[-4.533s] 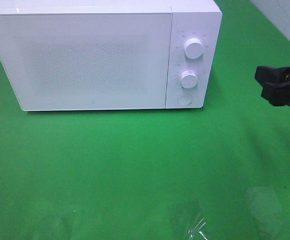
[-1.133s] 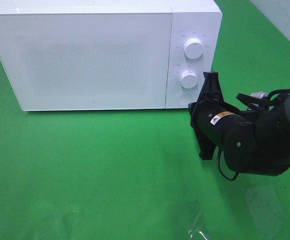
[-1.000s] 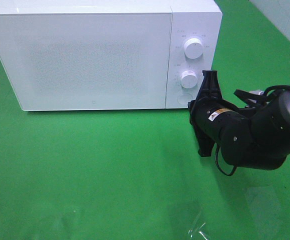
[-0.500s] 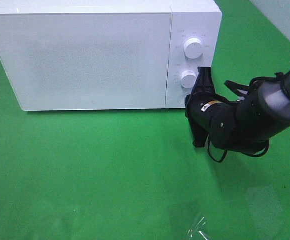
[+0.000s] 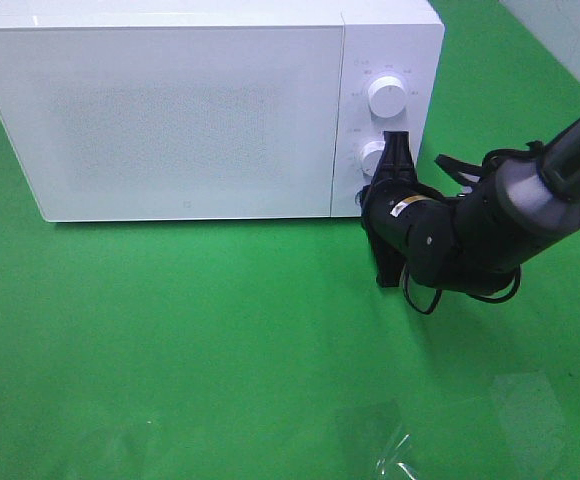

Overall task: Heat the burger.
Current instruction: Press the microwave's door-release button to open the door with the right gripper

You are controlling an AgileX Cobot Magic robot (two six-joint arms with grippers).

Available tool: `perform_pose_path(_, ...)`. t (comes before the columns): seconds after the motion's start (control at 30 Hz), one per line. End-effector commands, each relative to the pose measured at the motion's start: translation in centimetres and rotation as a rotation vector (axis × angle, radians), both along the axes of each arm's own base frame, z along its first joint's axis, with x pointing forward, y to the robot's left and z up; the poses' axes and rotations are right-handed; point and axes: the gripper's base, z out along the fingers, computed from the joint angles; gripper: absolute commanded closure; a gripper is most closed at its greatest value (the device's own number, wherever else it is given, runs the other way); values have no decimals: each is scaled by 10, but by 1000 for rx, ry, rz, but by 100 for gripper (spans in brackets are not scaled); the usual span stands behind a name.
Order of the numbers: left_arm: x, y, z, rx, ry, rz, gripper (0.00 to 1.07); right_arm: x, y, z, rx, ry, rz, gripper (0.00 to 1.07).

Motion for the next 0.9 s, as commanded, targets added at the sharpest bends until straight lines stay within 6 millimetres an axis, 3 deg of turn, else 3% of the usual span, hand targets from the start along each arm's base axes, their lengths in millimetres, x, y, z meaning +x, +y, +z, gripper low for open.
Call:
perform_pose_path(0.03,-2,0,0,-1,-23,1,7,8,1,7,3,-85,-7,107)
perform_pose_path(0.27,-2,0,0,-1,-23,1,7,11,-2,22,11,-258,-42,107)
perform_pose_path(0.53,-2,0,0,-1,-23,1,7,13,-5,28,22,-315,-79,107)
perform_pose_path(0.9,-2,0,0,-1,-23,1,7,34,4,40,63,-436,-116,107)
